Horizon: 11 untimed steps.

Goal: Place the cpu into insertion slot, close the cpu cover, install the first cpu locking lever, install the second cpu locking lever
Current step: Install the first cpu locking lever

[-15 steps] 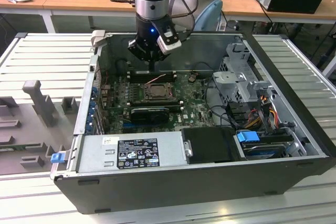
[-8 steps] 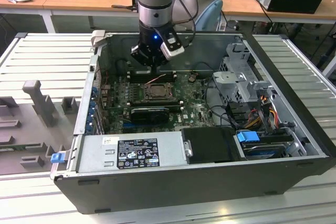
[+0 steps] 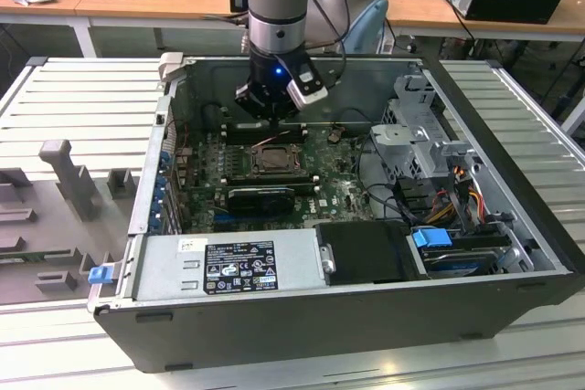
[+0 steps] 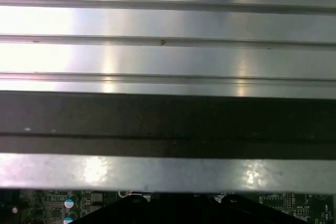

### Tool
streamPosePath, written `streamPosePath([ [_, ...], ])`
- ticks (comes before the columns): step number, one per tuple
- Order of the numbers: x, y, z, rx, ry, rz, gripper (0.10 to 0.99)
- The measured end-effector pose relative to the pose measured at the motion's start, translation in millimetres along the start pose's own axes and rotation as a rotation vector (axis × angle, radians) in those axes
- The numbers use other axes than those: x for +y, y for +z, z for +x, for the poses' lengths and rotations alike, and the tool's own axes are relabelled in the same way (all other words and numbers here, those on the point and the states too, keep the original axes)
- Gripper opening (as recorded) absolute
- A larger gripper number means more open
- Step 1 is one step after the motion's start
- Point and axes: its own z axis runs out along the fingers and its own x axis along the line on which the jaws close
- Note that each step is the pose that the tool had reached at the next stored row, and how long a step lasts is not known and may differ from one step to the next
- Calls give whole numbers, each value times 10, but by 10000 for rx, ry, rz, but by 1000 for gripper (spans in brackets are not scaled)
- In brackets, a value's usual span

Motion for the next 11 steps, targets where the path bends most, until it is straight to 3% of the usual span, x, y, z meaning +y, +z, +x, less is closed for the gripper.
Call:
streamPosePath([
  [11, 2, 65, -112, 0, -1, 0, 106],
])
